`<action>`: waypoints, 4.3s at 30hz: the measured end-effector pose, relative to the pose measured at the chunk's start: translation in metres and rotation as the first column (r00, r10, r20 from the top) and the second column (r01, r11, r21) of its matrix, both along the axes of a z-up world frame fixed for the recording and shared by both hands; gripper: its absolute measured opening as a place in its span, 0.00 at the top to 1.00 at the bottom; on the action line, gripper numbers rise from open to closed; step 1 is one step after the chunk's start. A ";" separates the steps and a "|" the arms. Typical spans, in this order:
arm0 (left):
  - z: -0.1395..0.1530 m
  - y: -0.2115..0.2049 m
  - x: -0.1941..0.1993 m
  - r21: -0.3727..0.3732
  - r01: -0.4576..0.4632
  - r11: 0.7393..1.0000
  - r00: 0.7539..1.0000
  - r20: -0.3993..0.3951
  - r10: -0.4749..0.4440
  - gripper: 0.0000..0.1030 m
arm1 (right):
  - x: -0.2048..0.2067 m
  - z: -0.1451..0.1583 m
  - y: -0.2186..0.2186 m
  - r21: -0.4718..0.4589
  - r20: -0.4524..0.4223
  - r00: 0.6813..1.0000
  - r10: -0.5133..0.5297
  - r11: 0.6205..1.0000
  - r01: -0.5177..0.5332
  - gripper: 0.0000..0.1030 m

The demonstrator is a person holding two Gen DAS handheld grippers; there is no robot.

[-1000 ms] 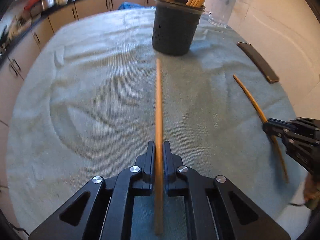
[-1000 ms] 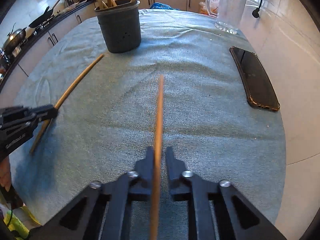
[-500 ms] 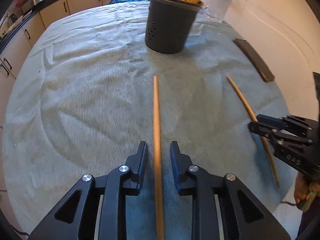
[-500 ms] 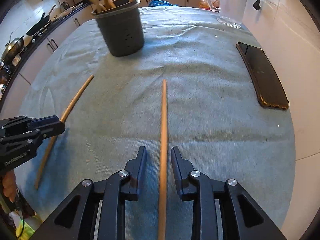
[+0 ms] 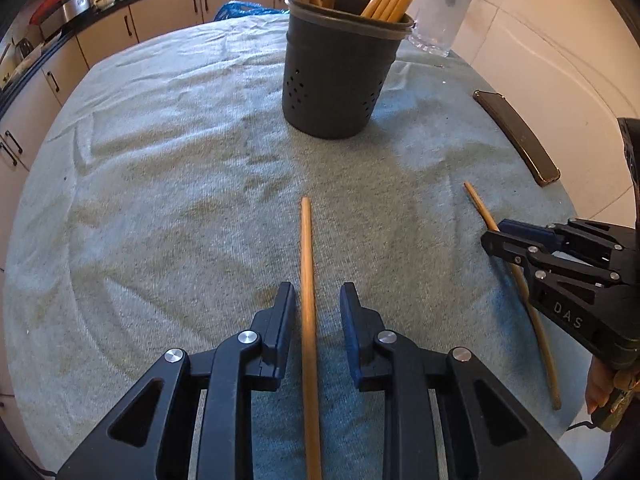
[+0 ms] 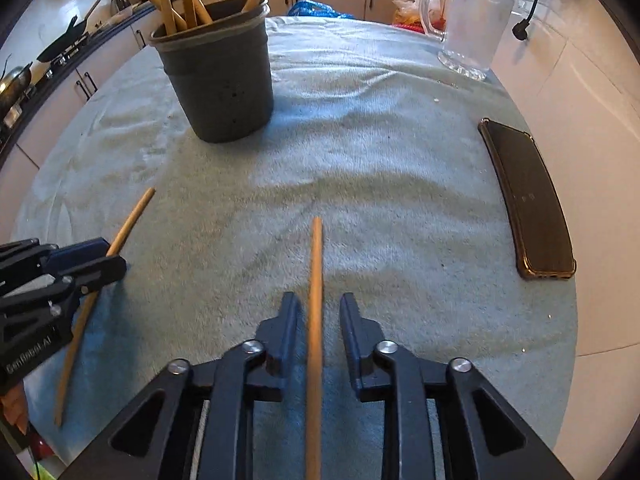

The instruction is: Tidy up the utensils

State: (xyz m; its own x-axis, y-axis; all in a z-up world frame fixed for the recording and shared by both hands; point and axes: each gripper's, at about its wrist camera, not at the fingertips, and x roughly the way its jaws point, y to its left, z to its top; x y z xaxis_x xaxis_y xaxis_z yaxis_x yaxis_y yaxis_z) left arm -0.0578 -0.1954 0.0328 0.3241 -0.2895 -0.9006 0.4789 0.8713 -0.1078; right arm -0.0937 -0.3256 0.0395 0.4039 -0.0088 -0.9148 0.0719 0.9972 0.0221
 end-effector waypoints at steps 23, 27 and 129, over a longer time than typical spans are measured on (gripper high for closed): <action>0.122 0.069 -0.064 -0.190 -0.008 0.982 0.941 0.330 0.071 0.94 | -0.071 0.107 0.004 0.088 0.387 0.922 -0.030 0.996 -0.004 0.93; 0.130 0.072 -0.076 -0.185 0.003 0.983 0.930 0.361 0.065 0.94 | -0.079 0.118 0.014 0.071 0.412 0.911 -0.009 0.997 -0.023 0.93; 0.259 0.046 -0.036 -0.236 0.079 0.968 0.834 0.547 0.066 0.94 | -0.052 0.221 0.000 0.117 0.623 0.778 -0.078 0.993 0.006 0.93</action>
State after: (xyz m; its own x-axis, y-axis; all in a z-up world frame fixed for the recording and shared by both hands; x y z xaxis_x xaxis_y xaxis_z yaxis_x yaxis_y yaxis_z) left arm -0.0941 -0.1497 0.2919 0.7389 -0.4755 -0.4774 0.5270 0.8493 -0.0305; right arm -0.1453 -0.3257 0.2603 0.8887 0.0395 -0.4568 0.0481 0.9827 0.1787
